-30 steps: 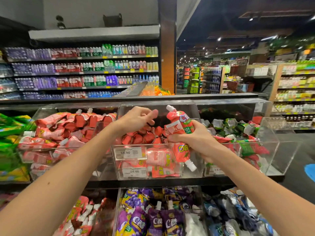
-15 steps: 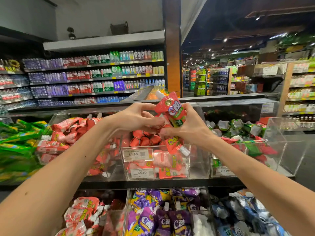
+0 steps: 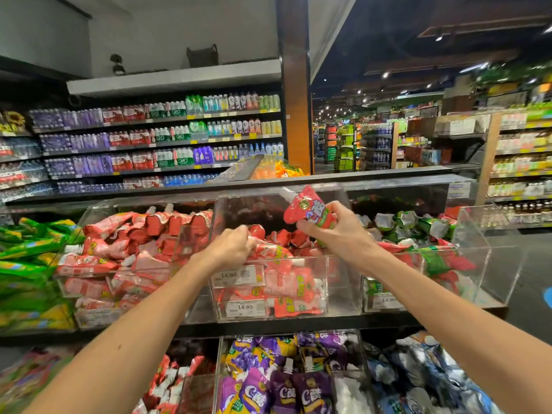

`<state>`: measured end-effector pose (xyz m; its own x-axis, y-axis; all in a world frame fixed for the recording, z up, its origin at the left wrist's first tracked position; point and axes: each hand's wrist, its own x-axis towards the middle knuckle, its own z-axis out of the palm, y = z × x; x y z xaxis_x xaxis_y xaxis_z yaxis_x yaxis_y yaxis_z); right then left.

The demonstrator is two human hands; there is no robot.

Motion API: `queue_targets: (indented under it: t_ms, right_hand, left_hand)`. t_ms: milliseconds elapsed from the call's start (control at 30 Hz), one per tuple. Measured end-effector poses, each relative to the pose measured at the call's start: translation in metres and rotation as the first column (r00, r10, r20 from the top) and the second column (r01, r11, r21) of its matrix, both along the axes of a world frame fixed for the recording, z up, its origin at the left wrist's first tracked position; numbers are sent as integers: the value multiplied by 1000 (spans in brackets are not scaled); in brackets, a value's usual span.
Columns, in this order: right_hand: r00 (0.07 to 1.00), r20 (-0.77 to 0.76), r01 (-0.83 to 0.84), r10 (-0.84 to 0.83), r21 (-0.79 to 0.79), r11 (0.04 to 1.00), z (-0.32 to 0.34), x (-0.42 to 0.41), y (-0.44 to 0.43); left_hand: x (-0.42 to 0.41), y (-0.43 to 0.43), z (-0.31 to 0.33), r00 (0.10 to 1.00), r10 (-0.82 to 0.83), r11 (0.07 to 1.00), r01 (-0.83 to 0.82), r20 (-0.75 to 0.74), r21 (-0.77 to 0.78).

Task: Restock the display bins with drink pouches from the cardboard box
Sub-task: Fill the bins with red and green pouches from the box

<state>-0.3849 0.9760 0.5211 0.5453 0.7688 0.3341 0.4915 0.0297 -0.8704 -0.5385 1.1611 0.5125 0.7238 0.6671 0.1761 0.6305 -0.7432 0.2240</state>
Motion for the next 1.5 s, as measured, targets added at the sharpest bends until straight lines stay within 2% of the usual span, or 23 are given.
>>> queue_targets:
  t_ms: [100,200,267,333,433,500,533,567,600,633,667,767,800,833,933,1133,1200,1300,1367,1433,1500]
  right_hand:
    - [999,40,20,-19,-29,999,-5,-1,-2]
    - [998,56,33,-30,-53,998,-6,-6,-6]
    - [999,31,27,-25,-70,997,-9,-6,-7]
    - [1000,-27,7,-9,-73,997,-12,-5,-9]
    - [992,-126,-40,31,-71,997,-12,-6,-15]
    - [957,-276,-101,93,-16,995,-10,-10,-18]
    - [927,-350,-133,134,28,991,-9,-12,-19]
    - [898,-405,-159,174,71,985,-8,-14,-20]
    - [873,-443,-174,205,109,979,-7,-16,-21]
    - [853,-470,-182,229,143,973,-7,-18,-23]
    - [837,-486,-191,252,173,966,-7,-20,-25]
    - [855,-462,-166,235,187,968,-10,-24,-36]
    - [882,-428,-137,196,165,977,-13,-25,-40]
    - [910,-385,-104,151,142,984,-17,-24,-45]
    - [969,-242,-19,47,116,993,-33,-9,-59]
    - [995,-94,34,-22,131,991,-45,31,-88]
    - [997,-75,12,0,160,987,-45,45,-94]
    - [978,-201,-15,57,201,979,-39,72,-104]
    - [952,-300,-7,57,166,986,-34,97,-114]
    - [969,-247,39,-25,54,998,-29,130,-122]
    - [977,-210,45,-48,-16,999,-22,165,-125]
  left_hand:
    - [1,3,5,961,108,954,-29,-253,298]
    - [10,-3,10,858,281,846,-10,-430,533]
    - [13,-4,13,817,352,799,-8,-457,601]
    - [10,-1,12,808,377,793,-29,-453,609]
    - [5,-2,14,857,324,774,5,-401,634]
    - [2,-9,18,977,117,823,5,-178,568]
    - [2,-16,20,999,-44,909,31,22,416]
    - [2,-27,20,959,-154,980,119,237,157]
    - [4,-40,21,888,-195,957,266,417,-120]
    - [7,-56,21,826,-185,870,390,532,-303]
    - [10,-69,20,778,-141,786,464,612,-409]
    - [21,-98,13,643,47,531,631,764,-565]
    - [25,-106,10,623,68,470,669,779,-576]
    - [30,-113,5,618,47,464,682,785,-565]
    - [46,-137,-13,582,-15,526,696,813,-489]
    - [78,-158,-26,545,-7,393,772,838,-499]
    - [91,-164,-26,549,-4,401,767,836,-502]
    - [118,-177,-23,553,58,491,709,831,-506]
    - [136,-188,-20,535,92,552,675,840,-491]
    - [155,-204,-19,548,31,634,635,836,-441]
    - [178,-223,-19,568,-97,708,617,817,-345]
